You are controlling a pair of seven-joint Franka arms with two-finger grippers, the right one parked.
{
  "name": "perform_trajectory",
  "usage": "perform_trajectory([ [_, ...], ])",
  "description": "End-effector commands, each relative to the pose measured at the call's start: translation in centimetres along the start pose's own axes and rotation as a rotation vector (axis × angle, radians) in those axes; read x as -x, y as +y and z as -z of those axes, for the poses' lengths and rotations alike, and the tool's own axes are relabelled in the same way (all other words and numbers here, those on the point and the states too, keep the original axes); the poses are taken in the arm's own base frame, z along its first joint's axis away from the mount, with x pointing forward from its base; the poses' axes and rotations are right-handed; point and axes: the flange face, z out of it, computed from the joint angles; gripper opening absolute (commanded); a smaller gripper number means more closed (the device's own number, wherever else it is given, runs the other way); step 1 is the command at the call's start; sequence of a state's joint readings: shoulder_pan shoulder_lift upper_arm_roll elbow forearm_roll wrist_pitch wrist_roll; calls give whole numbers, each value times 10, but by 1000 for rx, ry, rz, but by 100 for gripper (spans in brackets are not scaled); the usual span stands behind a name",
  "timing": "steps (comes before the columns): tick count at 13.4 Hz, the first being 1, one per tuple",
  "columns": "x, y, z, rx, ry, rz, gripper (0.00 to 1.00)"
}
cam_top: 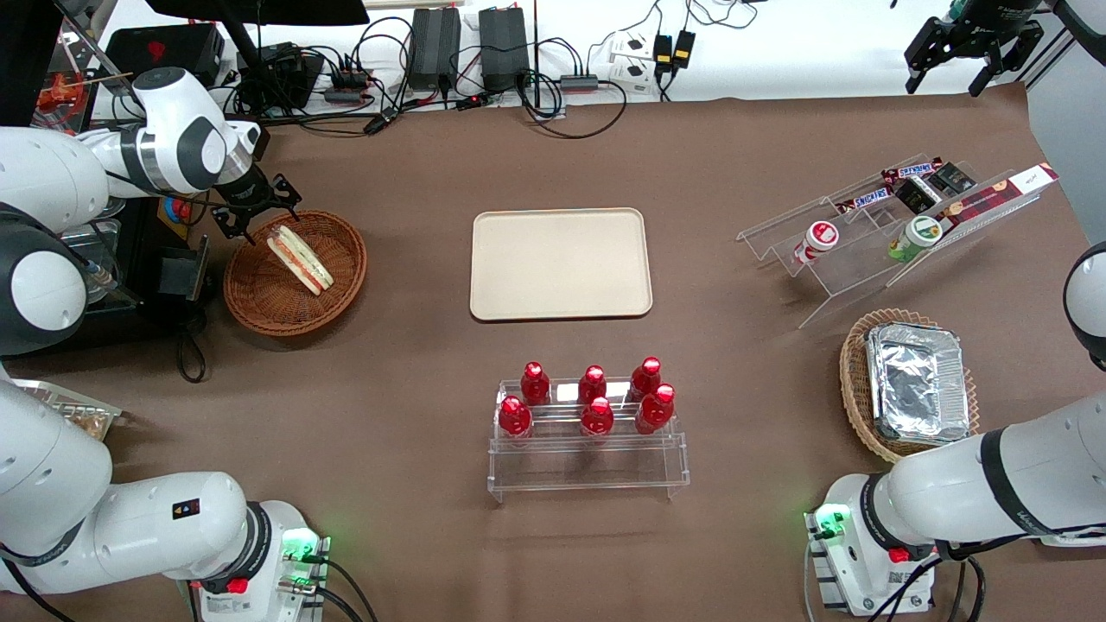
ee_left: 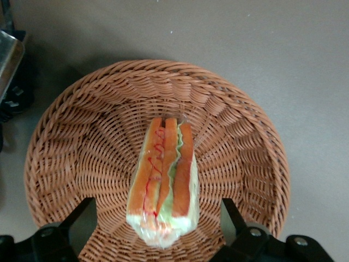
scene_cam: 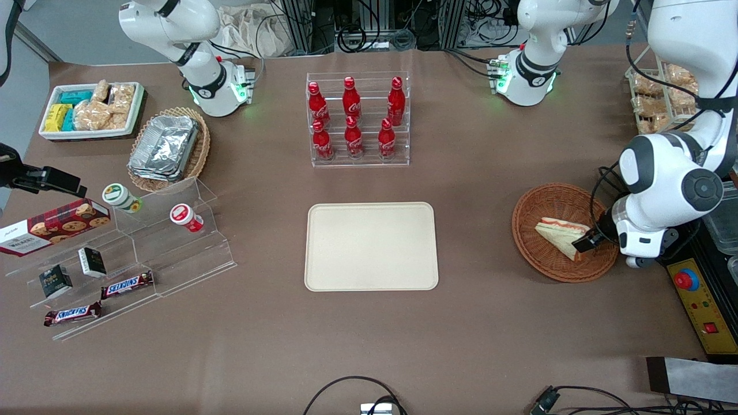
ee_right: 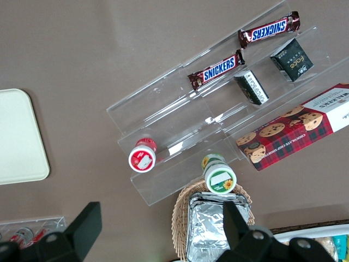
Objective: Place sandwich from basket to tray
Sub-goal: 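Close the left gripper on the sandwich and lift it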
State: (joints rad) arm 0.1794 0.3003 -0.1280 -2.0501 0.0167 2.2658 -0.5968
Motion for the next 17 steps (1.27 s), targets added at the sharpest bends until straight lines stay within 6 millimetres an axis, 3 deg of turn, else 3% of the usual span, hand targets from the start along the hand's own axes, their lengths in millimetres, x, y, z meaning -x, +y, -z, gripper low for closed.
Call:
perform_trajectory([
  [1, 0, -2, -23, 5, 19, 9, 100],
  [2, 2, -3, -33, 4, 13, 7, 100],
  [5, 5, -4, -40, -2, 4, 6, 97],
  [7, 7, -4, -42, -12, -11, 4, 40],
  [9, 9, -4, -42, -34, -41, 12, 4],
  [13, 6, 4, -11, -64, -68, 21, 0],
  [15, -3, 15, 30, -85, -93, -3, 0],
  [17, -16, 27, 94, -89, -110, -103, 0],
])
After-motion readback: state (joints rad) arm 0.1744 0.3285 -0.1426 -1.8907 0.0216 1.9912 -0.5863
